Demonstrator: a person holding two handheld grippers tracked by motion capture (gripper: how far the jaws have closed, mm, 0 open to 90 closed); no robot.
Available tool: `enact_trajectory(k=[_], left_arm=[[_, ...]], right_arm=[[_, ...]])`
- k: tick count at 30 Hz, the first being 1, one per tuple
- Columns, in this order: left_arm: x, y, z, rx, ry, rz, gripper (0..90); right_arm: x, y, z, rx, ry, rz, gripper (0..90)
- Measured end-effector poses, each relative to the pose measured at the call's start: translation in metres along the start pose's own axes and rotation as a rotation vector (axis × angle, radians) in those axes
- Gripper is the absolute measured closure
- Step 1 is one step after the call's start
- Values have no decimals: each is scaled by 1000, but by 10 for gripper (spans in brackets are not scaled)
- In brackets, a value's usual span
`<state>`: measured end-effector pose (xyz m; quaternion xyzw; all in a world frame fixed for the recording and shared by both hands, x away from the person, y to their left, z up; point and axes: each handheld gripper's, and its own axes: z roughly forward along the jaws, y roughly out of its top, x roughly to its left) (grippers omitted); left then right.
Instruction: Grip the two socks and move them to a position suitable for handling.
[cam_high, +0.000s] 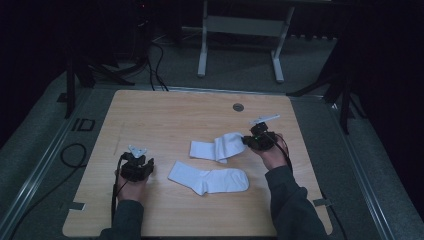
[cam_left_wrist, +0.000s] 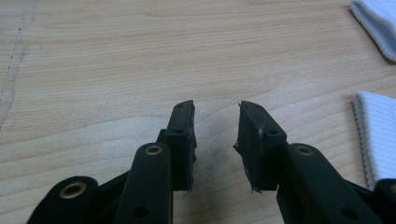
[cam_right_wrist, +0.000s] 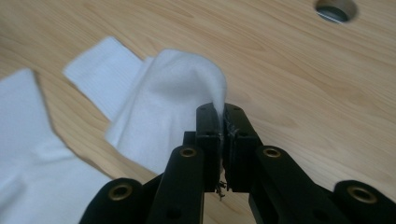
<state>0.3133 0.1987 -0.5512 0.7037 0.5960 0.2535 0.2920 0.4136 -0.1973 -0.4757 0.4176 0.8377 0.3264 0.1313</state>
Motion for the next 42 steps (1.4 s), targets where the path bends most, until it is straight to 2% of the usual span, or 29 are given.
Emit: enact_trajectory(k=[4,12,14,16,19,21,25,32,42], left_arm=[[0,0,0,3,0,3,663],[0,0,0,5,0,-1,661],[0,0,0,5,1,0,662],[0,0,0,6,0,0,662],[0,0,0,6,1,0,662],[0,-1,1,5,1,-3,662],[-1,0,1,5,1,-3,662],[0,0,0,2,0,-4,662],[0,0,0,3,-1,2,661]], right_arm=[[-13,-10,-4,26,-21,9,855],[-30,-24,-15,52,-47,18,850],[-36,-29,-15,68,-71,25,844],[-40,-33,-14,79,-93,31,819],[-42,-36,-15,77,-135,27,707],[-42,-36,-15,72,-149,26,695],[-32,-31,-13,58,-147,2,655],[-9,-26,9,107,-70,-62,676],[26,-11,37,123,-15,-147,675]])
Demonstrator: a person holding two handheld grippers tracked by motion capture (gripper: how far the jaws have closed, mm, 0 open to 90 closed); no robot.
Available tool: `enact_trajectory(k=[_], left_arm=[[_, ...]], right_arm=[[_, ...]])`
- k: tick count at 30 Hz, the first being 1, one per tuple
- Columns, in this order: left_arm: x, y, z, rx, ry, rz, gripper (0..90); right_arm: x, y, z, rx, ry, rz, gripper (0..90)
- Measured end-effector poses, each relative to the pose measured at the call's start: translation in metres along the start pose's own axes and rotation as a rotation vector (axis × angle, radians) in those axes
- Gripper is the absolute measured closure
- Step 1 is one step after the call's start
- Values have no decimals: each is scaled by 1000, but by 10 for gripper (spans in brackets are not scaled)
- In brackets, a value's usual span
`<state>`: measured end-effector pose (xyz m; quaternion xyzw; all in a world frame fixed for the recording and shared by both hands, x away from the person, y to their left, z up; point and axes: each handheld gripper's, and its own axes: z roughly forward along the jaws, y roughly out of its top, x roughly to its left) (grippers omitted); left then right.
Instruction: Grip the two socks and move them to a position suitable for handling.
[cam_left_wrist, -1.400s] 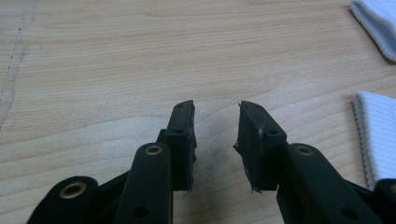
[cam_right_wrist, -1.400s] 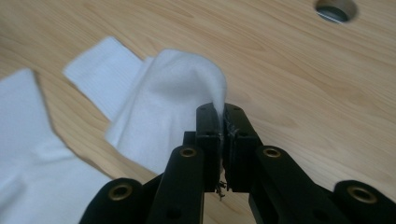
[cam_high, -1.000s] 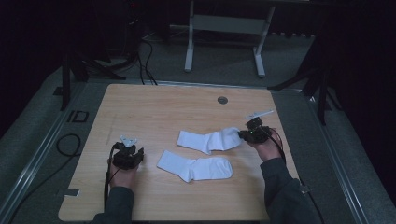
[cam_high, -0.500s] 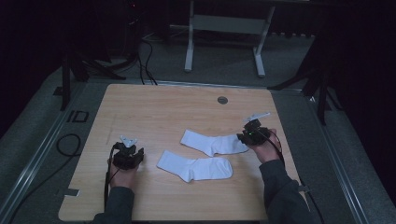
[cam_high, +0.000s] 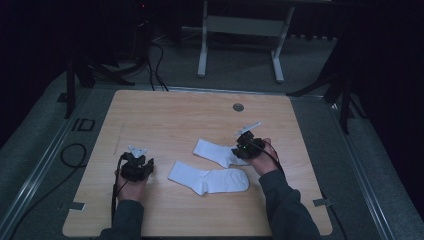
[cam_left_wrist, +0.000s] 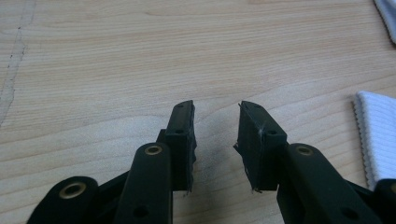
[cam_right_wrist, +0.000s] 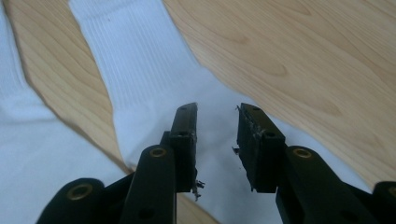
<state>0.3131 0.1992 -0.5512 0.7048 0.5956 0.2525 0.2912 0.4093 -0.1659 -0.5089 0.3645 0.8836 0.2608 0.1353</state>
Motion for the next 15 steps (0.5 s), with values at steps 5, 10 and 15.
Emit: enact_trajectory(k=[5,10,15], left_arm=[[0,0,0,-2,-1,-4,662],[-1,0,1,-2,-1,-1,662],[0,0,-1,-3,-2,-1,661]], right_arm=[[7,10,12,-6,23,-19,673],[17,21,23,-5,55,-61,664],[26,31,32,-6,80,-94,642]])
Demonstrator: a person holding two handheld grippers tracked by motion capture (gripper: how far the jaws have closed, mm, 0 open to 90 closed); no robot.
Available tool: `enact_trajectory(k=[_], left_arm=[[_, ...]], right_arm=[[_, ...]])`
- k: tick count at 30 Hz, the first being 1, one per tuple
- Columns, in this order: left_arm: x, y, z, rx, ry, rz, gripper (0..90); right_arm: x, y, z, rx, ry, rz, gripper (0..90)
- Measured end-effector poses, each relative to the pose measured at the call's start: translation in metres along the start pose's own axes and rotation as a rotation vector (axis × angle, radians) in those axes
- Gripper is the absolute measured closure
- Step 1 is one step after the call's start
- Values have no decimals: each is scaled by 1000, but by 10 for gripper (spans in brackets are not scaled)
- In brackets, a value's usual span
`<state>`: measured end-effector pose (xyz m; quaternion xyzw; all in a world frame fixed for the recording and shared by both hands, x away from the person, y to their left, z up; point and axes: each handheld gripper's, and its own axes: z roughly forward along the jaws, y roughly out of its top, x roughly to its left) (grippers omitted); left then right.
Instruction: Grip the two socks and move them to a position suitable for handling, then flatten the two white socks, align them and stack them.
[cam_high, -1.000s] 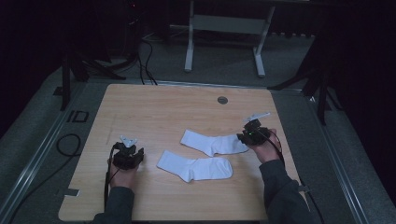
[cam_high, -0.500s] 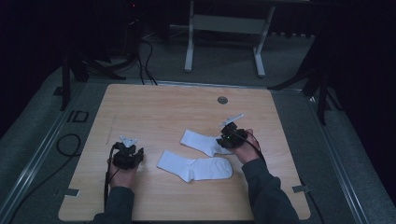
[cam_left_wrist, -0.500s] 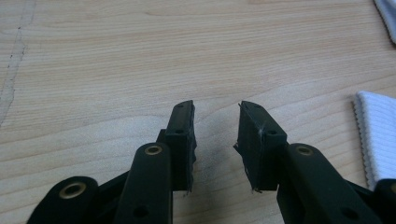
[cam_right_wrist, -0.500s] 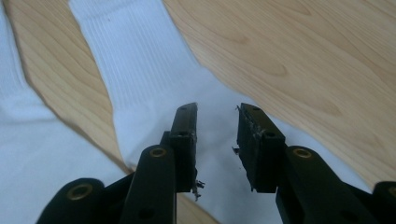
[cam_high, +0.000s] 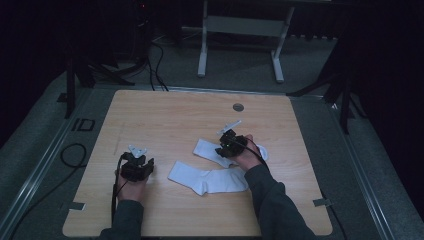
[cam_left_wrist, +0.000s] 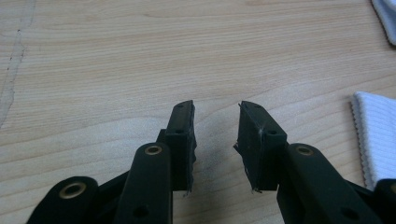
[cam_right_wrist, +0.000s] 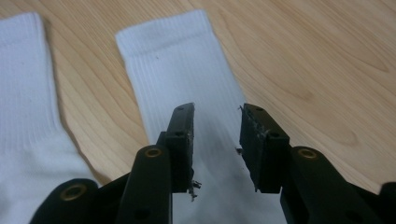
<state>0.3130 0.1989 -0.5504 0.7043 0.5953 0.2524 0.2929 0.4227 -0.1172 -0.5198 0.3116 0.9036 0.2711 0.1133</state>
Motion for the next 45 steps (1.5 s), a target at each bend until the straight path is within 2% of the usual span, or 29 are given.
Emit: enact_trajectory(k=[13,19,25,28,40,45], left_arm=[[-1,2,3,6,-4,6,661],[-1,2,4,3,-8,6,662],[-1,2,4,6,-8,11,662],[-1,2,4,8,-9,12,662],[-2,2,5,11,-11,12,661],[-2,2,4,12,-10,14,661]], right_arm=[[9,26,16,14,25,-71,611],[13,28,29,39,43,-84,568],[11,27,40,56,49,-68,555],[10,27,40,57,52,-59,550],[8,25,41,51,47,-76,529],[6,25,42,43,47,-52,528]])
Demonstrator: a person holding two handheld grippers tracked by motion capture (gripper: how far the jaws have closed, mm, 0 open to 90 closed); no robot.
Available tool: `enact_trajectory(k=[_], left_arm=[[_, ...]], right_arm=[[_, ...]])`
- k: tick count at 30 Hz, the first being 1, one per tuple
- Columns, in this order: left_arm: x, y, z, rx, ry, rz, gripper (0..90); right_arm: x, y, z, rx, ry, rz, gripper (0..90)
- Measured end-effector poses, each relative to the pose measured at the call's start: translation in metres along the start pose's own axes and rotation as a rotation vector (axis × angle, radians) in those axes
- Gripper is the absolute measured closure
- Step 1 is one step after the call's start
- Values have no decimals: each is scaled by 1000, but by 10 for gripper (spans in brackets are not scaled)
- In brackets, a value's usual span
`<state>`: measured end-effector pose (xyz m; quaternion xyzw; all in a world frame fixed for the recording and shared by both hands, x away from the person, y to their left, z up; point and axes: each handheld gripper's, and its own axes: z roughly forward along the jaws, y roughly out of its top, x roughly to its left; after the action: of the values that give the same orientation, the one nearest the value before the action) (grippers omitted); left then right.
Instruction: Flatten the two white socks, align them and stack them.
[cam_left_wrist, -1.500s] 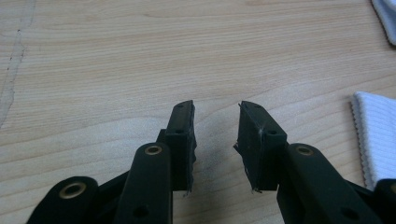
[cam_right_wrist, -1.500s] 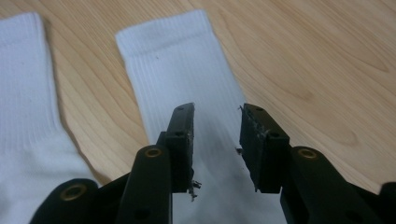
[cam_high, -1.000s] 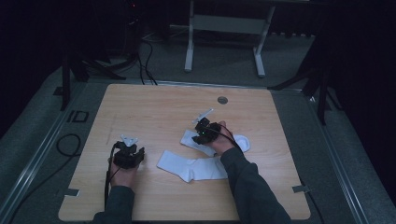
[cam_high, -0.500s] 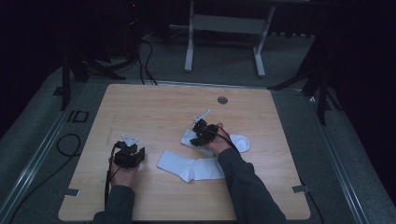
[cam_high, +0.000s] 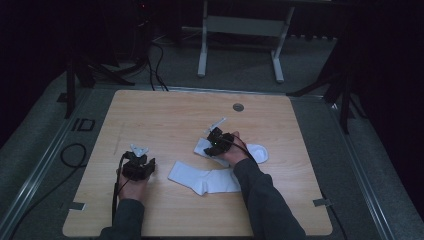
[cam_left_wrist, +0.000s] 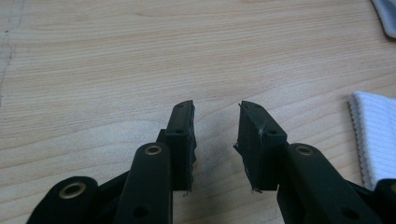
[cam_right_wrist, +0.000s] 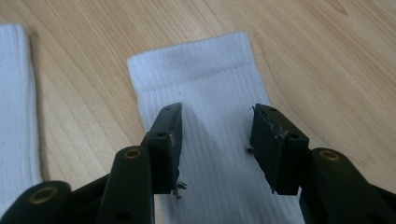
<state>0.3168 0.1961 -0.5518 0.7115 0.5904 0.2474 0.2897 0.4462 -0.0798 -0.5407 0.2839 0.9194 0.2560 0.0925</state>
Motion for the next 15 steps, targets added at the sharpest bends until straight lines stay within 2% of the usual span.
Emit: enact_trajectory(k=[5,12,15], left_arm=[[-1,0,0,0,-1,0,661],[-1,0,1,1,0,-2,661],[0,0,1,3,0,-1,661]], right_arm=[[-1,0,0,2,0,4,519],[2,4,-1,16,-44,-66,477],[2,5,-2,5,-31,-79,478]])
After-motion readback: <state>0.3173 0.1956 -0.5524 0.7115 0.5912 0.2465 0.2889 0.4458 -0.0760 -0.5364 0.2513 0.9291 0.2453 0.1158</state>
